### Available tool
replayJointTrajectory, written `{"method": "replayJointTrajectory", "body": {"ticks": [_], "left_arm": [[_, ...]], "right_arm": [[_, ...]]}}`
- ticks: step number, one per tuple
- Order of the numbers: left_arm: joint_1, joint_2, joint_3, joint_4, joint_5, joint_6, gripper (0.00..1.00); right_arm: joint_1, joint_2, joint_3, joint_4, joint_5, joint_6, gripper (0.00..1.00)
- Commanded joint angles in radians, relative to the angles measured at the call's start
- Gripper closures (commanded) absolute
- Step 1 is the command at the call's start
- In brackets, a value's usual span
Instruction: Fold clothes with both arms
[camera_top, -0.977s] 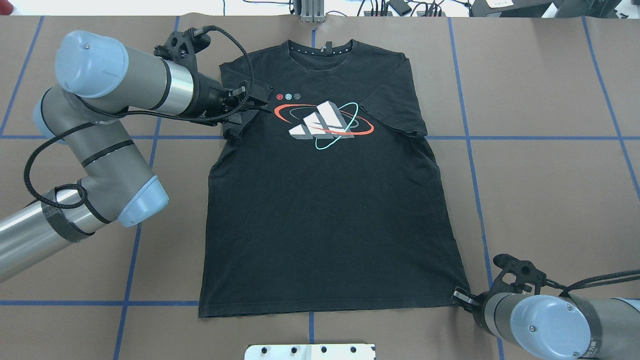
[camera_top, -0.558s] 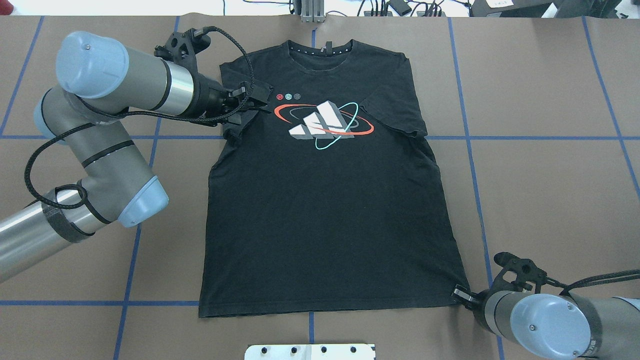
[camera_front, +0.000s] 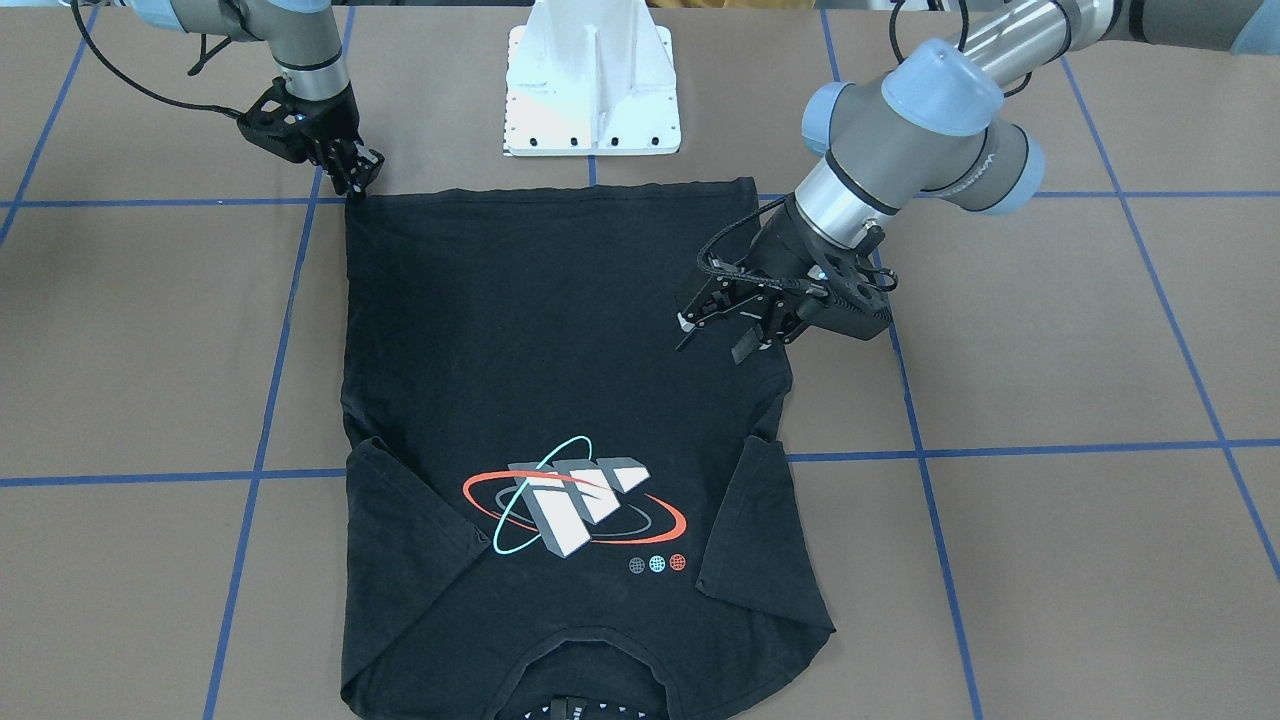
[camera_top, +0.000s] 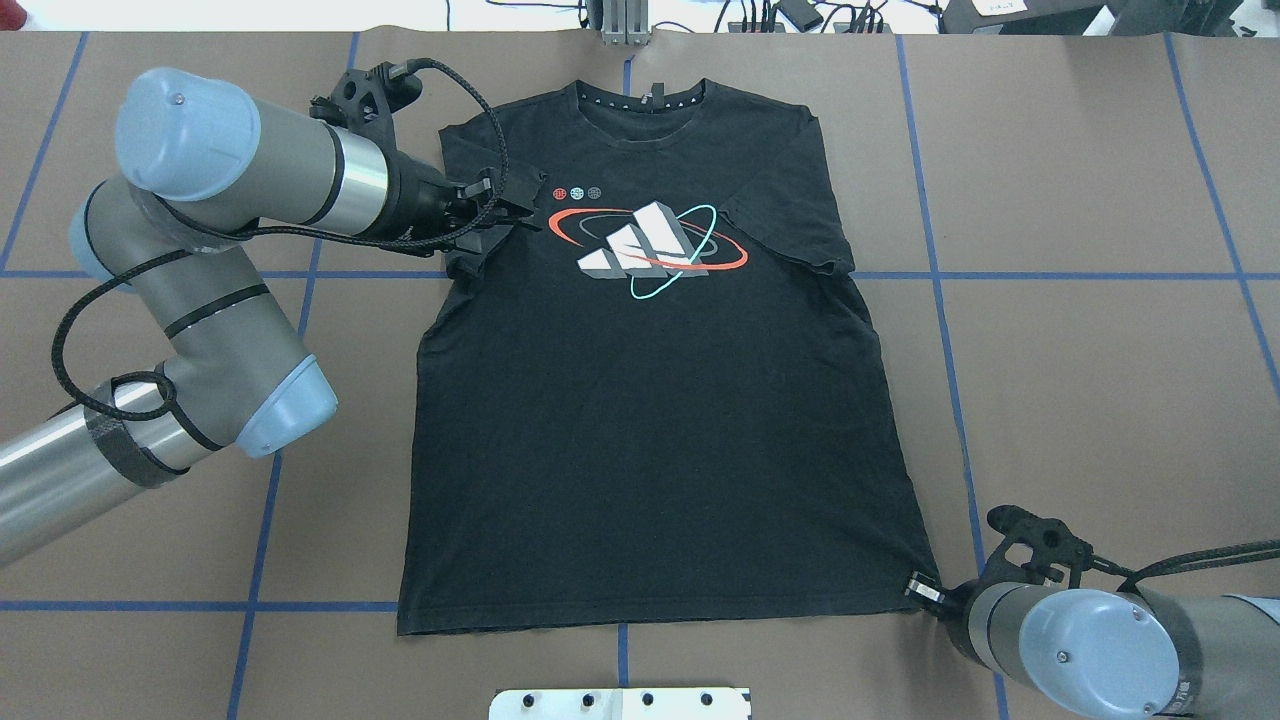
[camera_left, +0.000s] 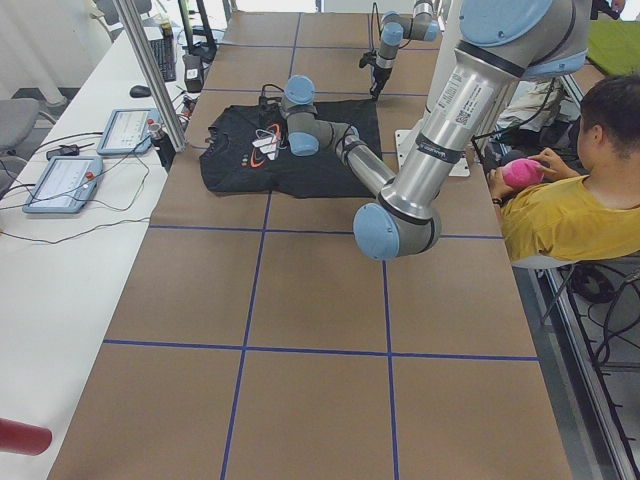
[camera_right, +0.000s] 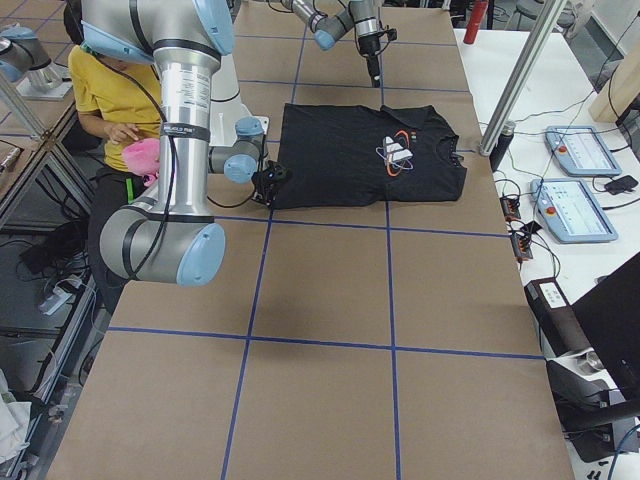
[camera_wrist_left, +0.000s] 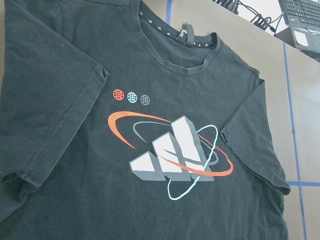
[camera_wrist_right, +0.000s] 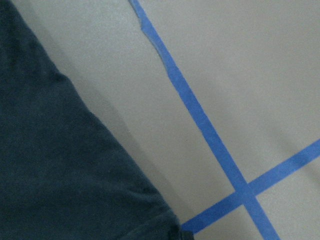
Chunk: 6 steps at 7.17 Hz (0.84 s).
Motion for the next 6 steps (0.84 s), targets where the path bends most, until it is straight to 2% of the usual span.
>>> {"method": "replayJointTrajectory", "body": {"ticks": [1, 3, 4, 5, 6], "left_arm": [[0.003, 0.005, -0.003, -0.001, -0.001, -0.002, 0.17], [0.018, 0.011, -0.021, 0.001, 0.003, -0.145, 0.17], [0.077, 0.061, -0.070, 0.007, 0.070, -0.241, 0.17], [0.148, 0.141, -0.164, 0.050, 0.150, -0.264, 0.17], [0.202, 0.196, -0.281, 0.191, 0.162, -0.267, 0.16]], "right_arm": [[0.003, 0.000, 0.005, 0.000, 0.000, 0.000, 1.00], [0.006, -0.004, 0.029, 0.000, 0.000, 0.000, 1.00], [0.004, -0.006, 0.043, -0.002, 0.003, 0.000, 1.00], [0.000, -0.021, 0.055, -0.002, 0.008, 0.000, 1.00], [-0.014, -0.041, 0.072, -0.002, 0.011, 0.000, 1.00]]}}
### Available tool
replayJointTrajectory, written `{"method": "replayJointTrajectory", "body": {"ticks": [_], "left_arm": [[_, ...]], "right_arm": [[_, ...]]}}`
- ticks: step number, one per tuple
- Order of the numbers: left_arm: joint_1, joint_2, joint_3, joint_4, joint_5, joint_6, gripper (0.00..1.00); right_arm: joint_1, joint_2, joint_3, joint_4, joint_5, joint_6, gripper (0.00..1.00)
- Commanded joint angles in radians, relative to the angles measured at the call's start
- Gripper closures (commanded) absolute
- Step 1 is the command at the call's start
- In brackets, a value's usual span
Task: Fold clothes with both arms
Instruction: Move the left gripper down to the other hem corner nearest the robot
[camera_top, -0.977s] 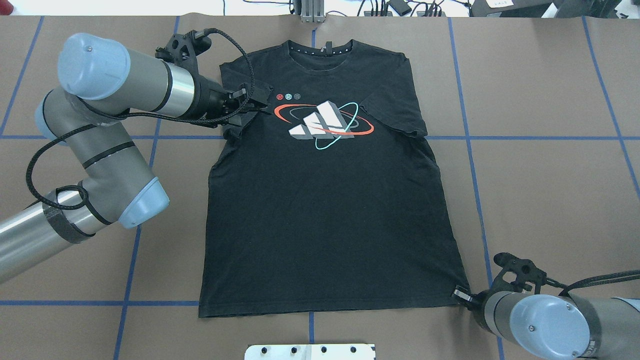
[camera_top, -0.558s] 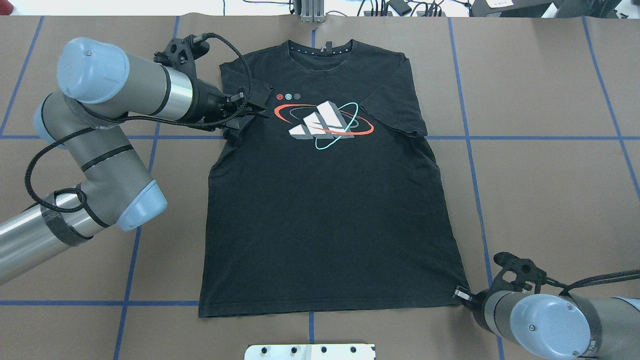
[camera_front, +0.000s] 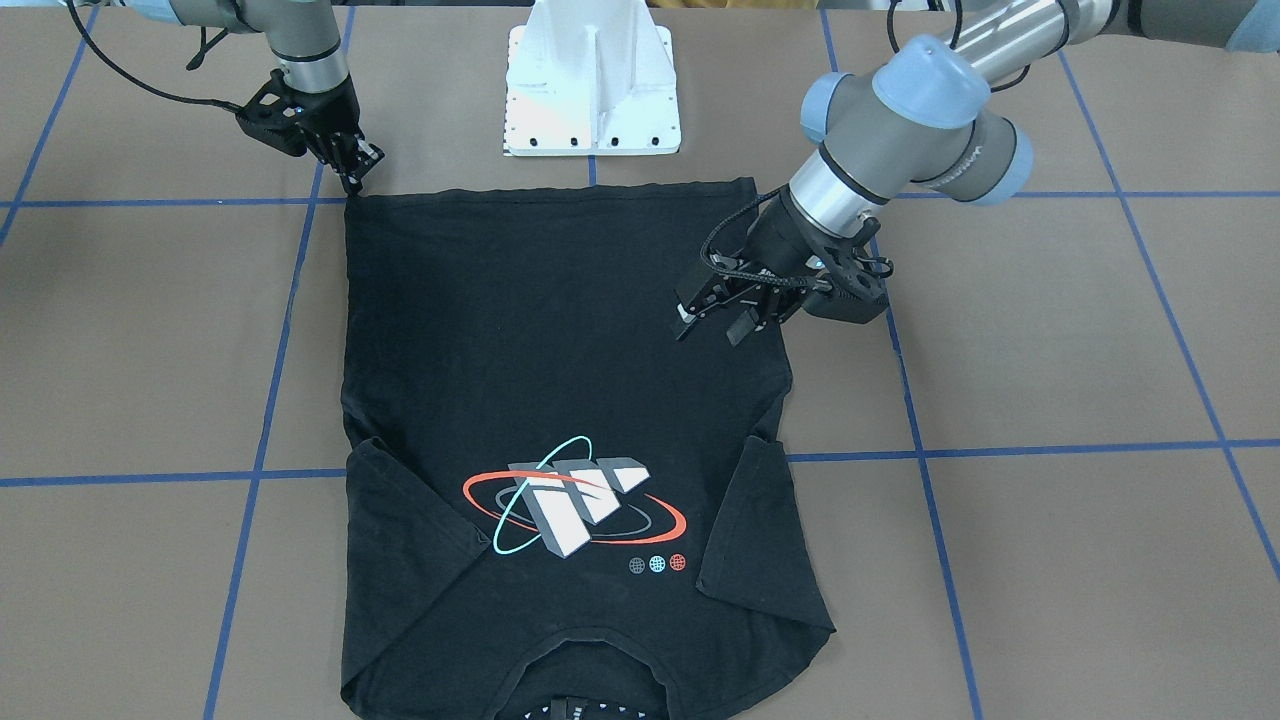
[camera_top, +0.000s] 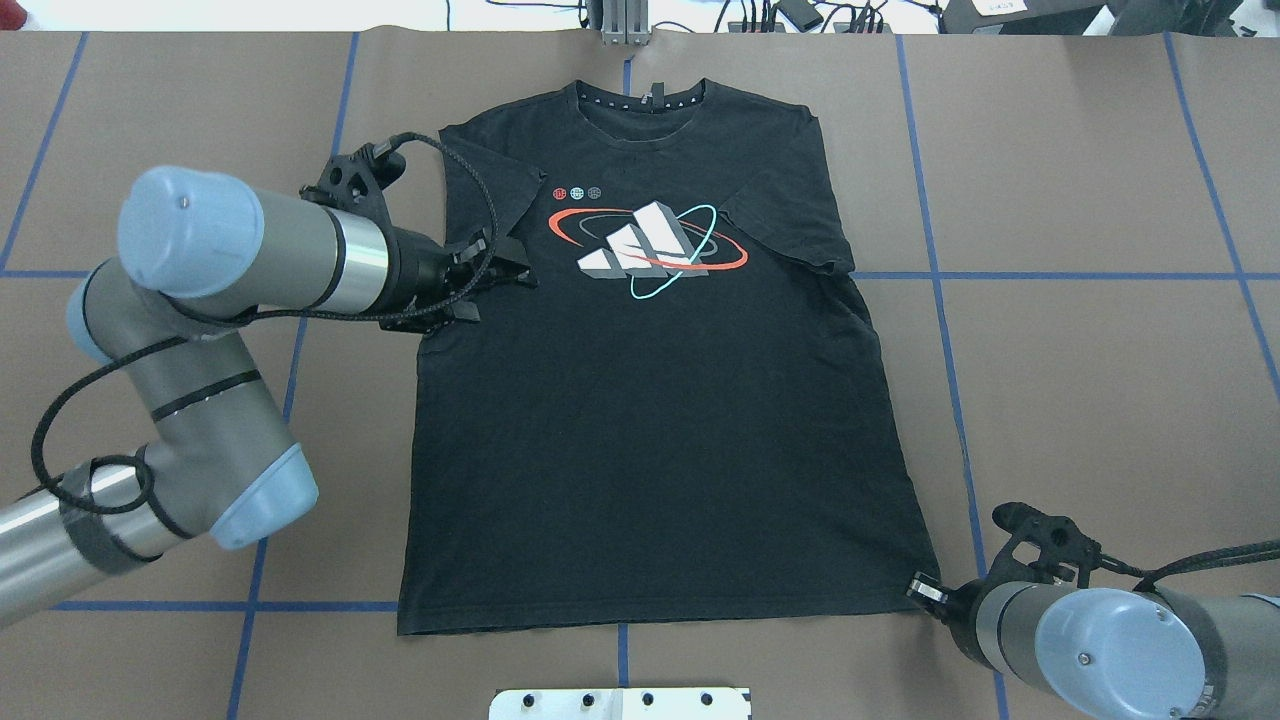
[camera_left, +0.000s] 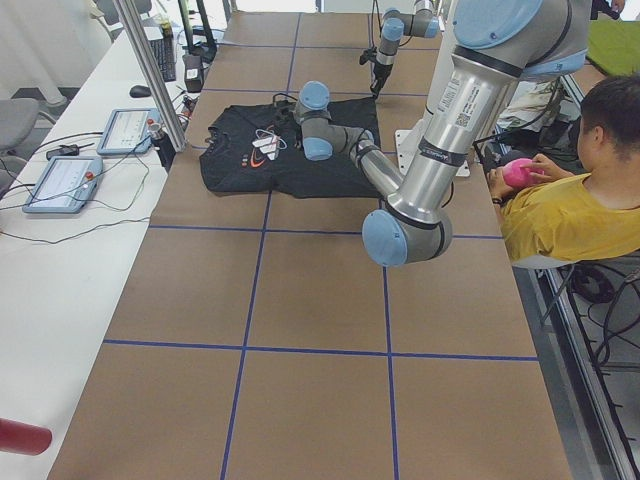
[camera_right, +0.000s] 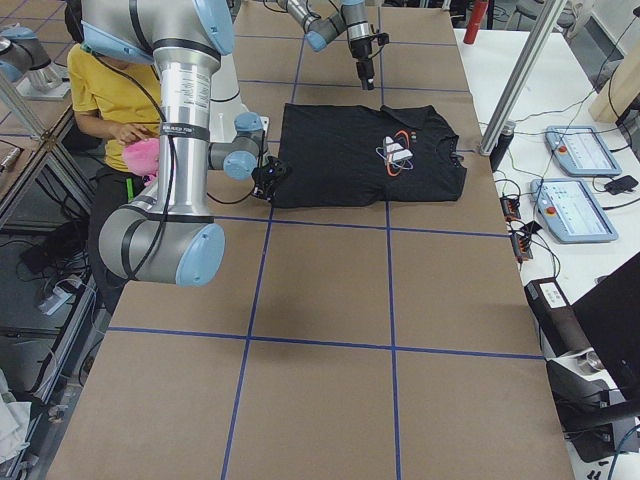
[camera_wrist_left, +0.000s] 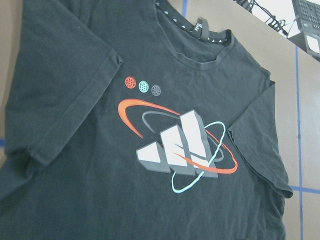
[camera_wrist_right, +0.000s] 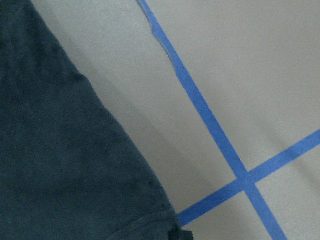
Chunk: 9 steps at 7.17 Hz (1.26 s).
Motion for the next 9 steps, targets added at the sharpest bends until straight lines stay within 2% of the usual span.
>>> {"method": "replayJointTrajectory", "body": {"ticks": [1, 2, 3, 4, 5, 6, 9], "left_arm": [[0.133, 0.077, -0.215, 0.293, 0.078, -0.049, 0.06], [0.216, 0.098, -0.257, 0.355, 0.138, -0.059, 0.02], [0.280, 0.180, -0.290, 0.353, 0.190, -0.075, 0.02], [0.316, 0.225, -0.336, 0.356, 0.212, -0.096, 0.02], [0.350, 0.282, -0.336, 0.353, 0.226, -0.101, 0.04], [0.388, 0.316, -0.333, 0.353, 0.273, -0.116, 0.09], [0.469, 0.325, -0.295, 0.350, 0.278, -0.214, 0.25]], "right_arm": [[-0.026, -0.026, 0.027, 0.000, 0.004, 0.002, 1.00], [-0.035, -0.026, 0.031, 0.000, 0.004, 0.002, 1.00], [-0.044, -0.042, 0.043, 0.000, 0.004, 0.002, 1.00], [-0.056, -0.055, 0.054, 0.000, 0.004, 0.002, 1.00], [-0.059, -0.069, 0.063, 0.001, 0.004, 0.002, 1.00], [-0.062, -0.075, 0.069, 0.001, 0.004, 0.002, 1.00], [-0.064, -0.083, 0.074, 0.001, -0.002, 0.002, 1.00]]}}
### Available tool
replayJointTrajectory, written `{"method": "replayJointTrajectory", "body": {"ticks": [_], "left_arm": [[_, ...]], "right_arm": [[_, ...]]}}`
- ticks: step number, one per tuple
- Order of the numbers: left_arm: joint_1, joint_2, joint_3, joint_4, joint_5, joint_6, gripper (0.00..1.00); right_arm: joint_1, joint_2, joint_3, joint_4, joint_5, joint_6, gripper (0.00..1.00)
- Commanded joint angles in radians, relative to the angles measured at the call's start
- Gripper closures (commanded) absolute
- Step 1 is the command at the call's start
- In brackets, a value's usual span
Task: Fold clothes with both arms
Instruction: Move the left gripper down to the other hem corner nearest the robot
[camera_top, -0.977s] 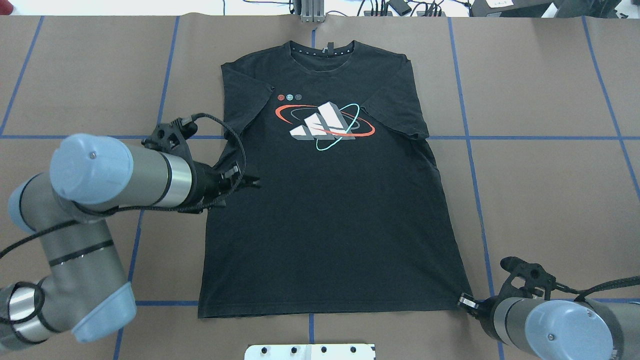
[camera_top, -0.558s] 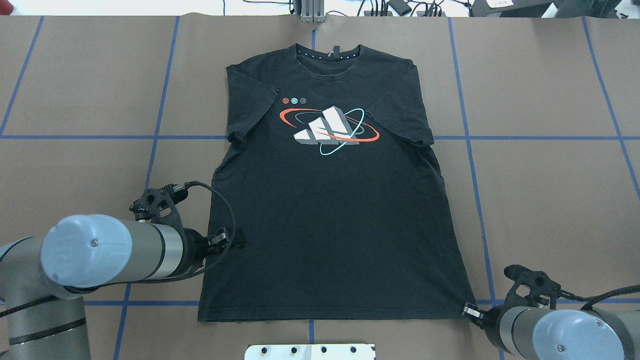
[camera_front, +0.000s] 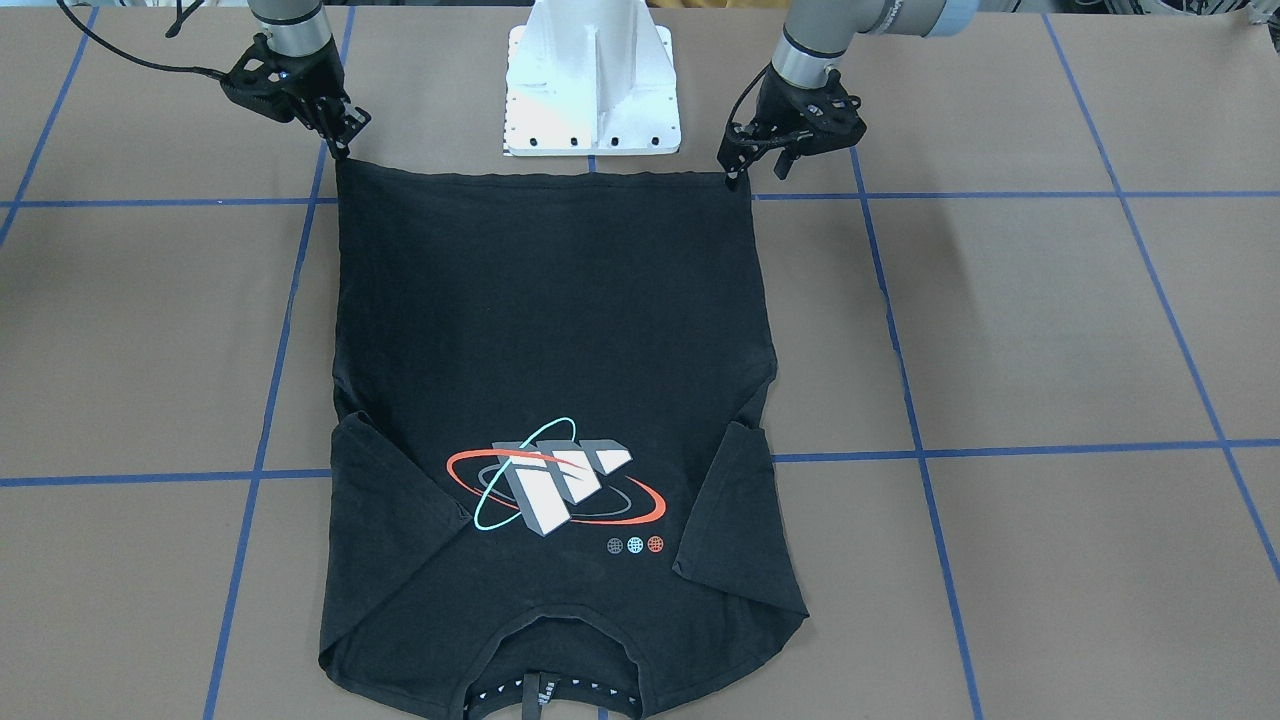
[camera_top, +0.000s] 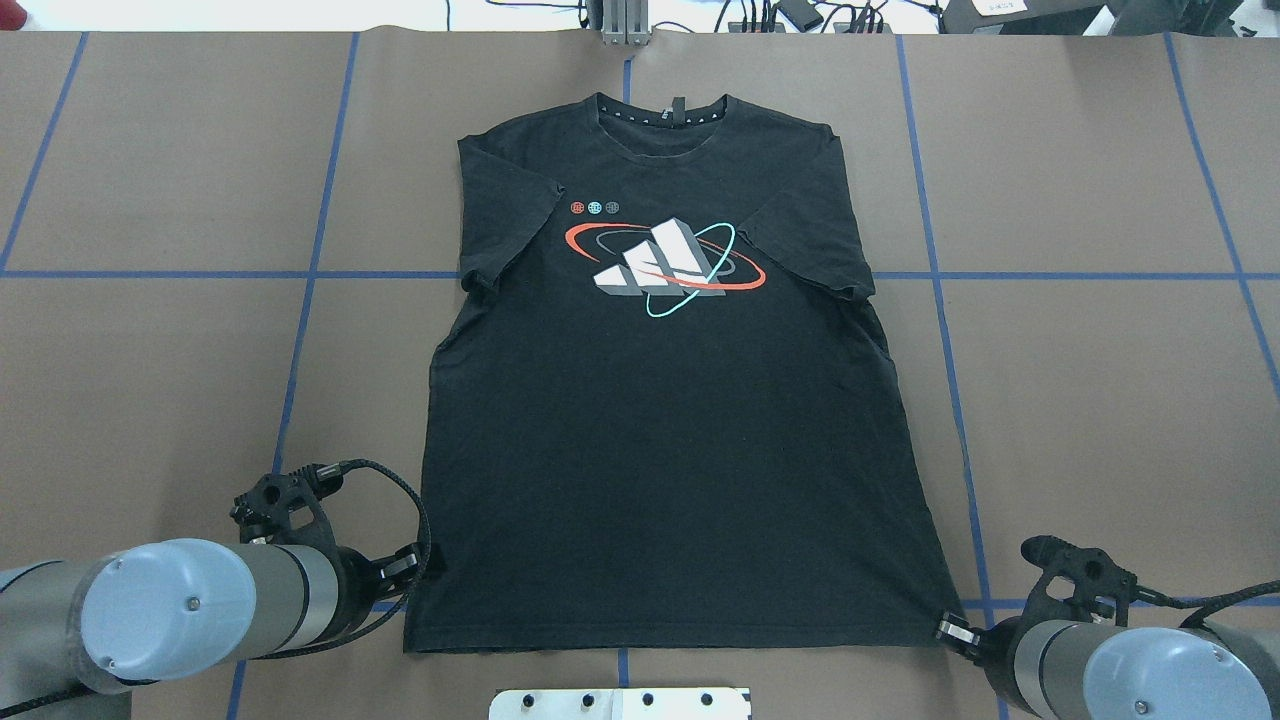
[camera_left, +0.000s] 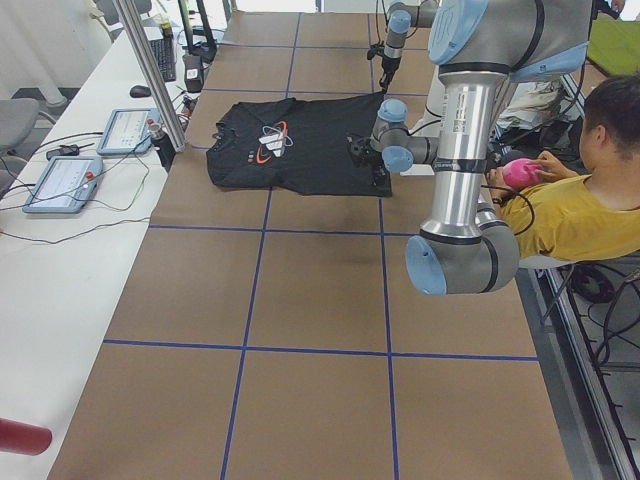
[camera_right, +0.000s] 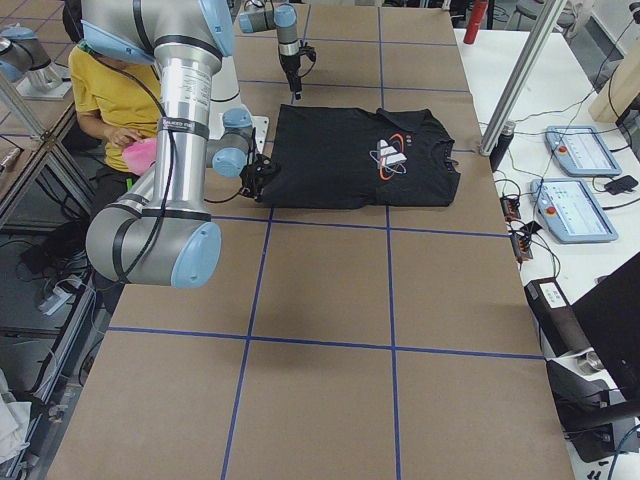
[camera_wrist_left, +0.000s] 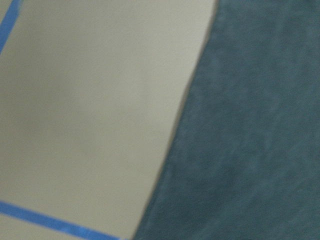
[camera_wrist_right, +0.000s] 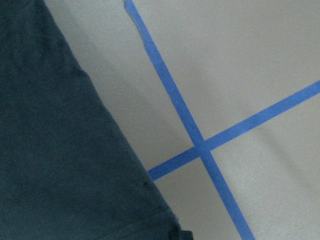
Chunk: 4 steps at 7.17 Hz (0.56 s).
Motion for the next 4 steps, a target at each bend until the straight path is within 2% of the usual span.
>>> {"method": "replayJointTrajectory", "body": {"ticks": [1, 4], "left_arm": [[0.044, 0.001, 0.021, 0.001, 0.001, -0.029, 0.28], [0.063, -0.027, 0.061, 0.001, -0.001, -0.027, 0.35]], "right_arm": [[-0.001, -0.002, 0.005, -0.002, -0.002, 0.000, 1.00], [-0.001, -0.002, 0.007, -0.002, -0.002, 0.000, 1.00]]}}
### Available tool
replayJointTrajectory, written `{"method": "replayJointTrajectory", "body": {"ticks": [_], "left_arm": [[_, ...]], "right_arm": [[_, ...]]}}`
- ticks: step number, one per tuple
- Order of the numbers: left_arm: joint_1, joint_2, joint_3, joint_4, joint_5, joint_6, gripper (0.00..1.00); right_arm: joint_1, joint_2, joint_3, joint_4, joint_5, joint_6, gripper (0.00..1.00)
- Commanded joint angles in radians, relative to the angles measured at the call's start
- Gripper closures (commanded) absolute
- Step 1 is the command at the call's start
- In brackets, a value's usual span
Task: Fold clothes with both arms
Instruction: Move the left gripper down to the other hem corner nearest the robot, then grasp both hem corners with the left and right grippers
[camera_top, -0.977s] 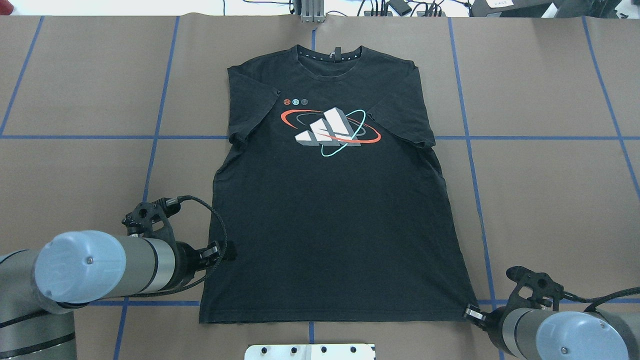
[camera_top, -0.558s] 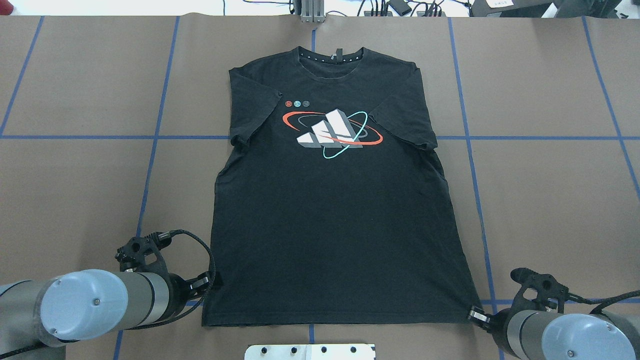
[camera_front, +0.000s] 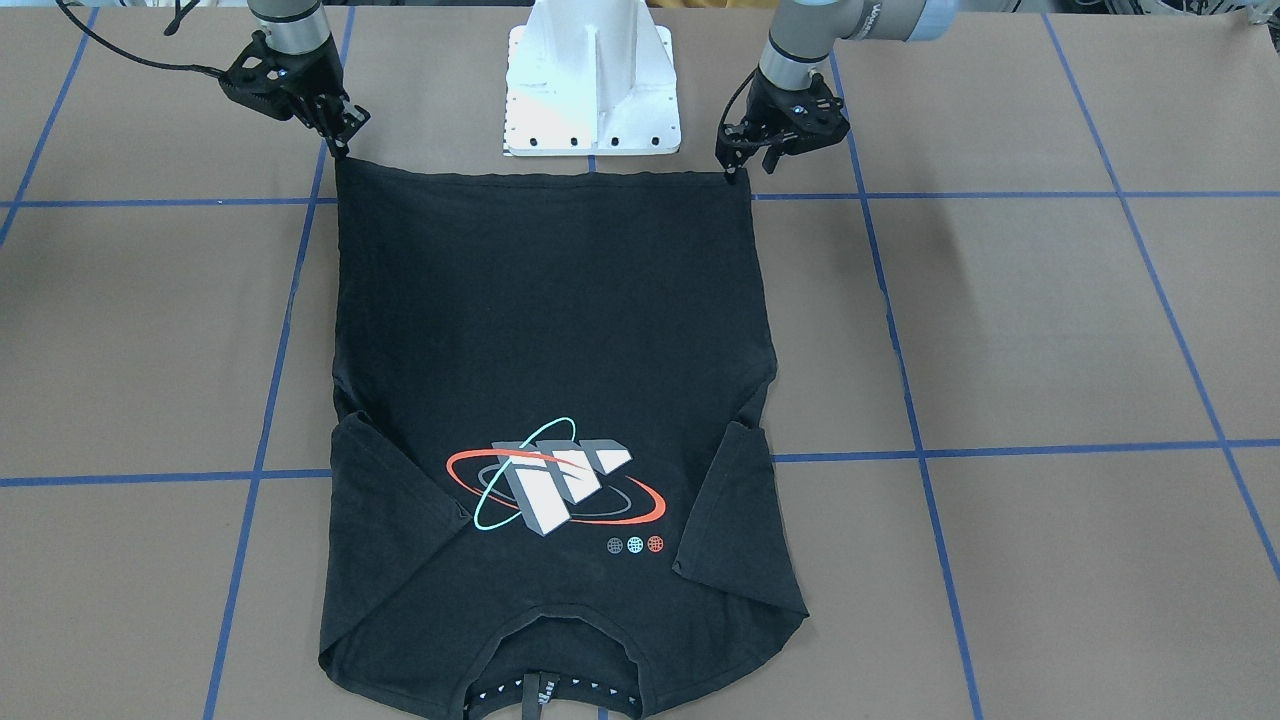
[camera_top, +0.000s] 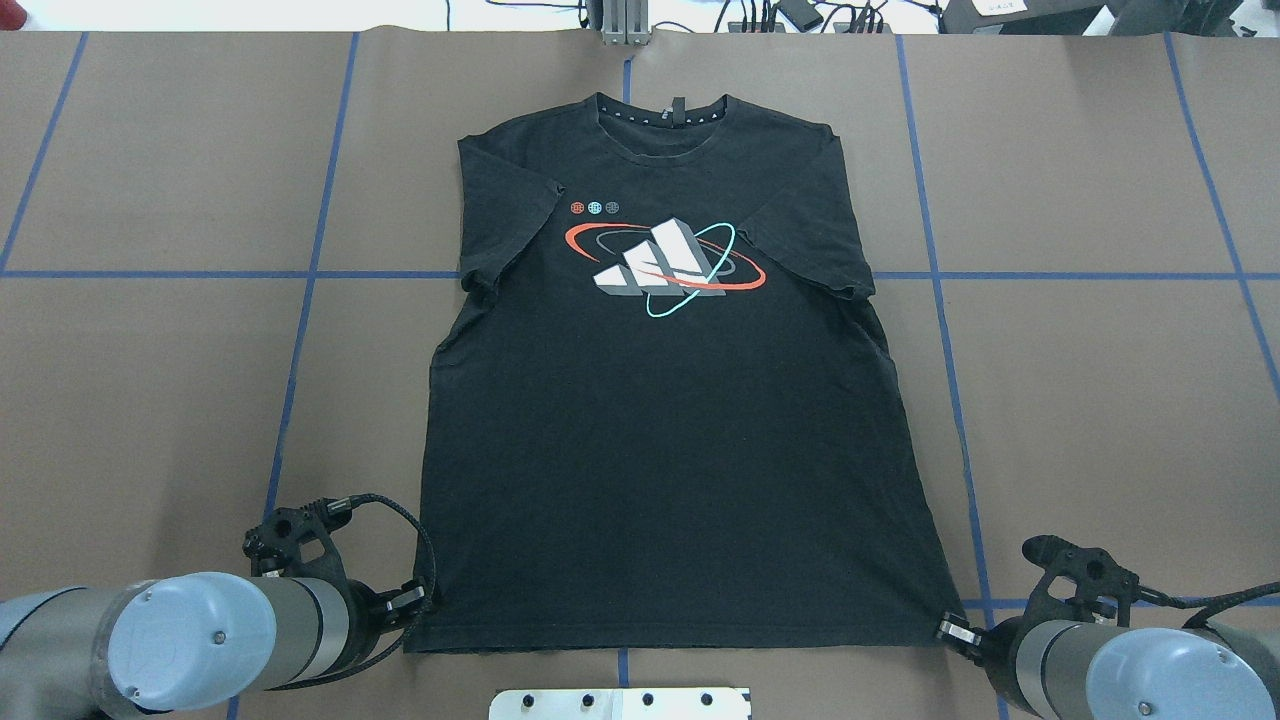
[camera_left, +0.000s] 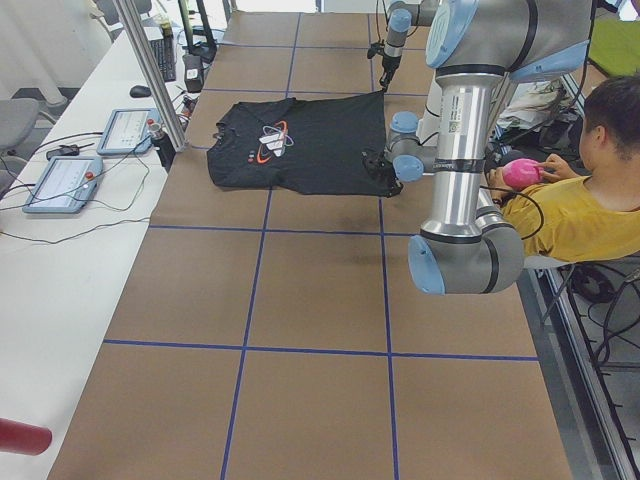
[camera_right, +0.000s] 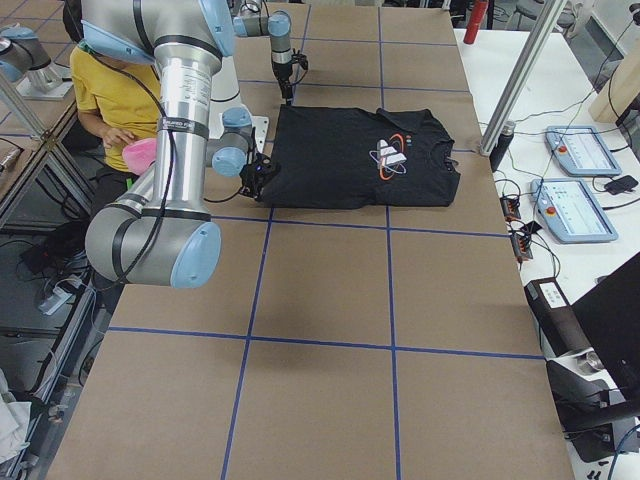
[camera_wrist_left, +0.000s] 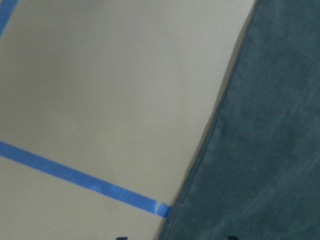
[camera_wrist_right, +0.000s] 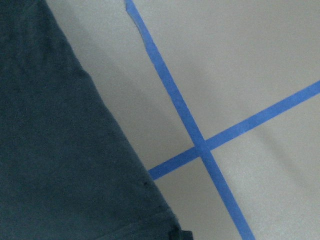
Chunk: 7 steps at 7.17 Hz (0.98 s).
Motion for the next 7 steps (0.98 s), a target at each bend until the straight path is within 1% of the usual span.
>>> {"method": "replayJointTrajectory", "body": {"ticks": [1, 2, 3, 7], "left_arm": [[0.007, -0.016, 0.018, 0.001, -0.003, 0.000, 0.36], [0.007, -0.016, 0.016, 0.001, -0.003, 0.000, 0.47], [0.007, -0.014, 0.018, 0.001, 0.000, 0.000, 0.61], [0.009, -0.010, 0.015, 0.002, -0.002, -0.001, 0.62]], "right_arm": [[0.000, 0.000, 0.001, 0.001, 0.000, 0.000, 1.00], [0.000, 0.000, 0.001, 0.000, 0.000, 0.000, 1.00], [0.000, 0.000, 0.001, 0.000, 0.000, 0.000, 1.00], [0.000, 0.000, 0.002, 0.001, 0.000, 0.000, 1.00]]}}
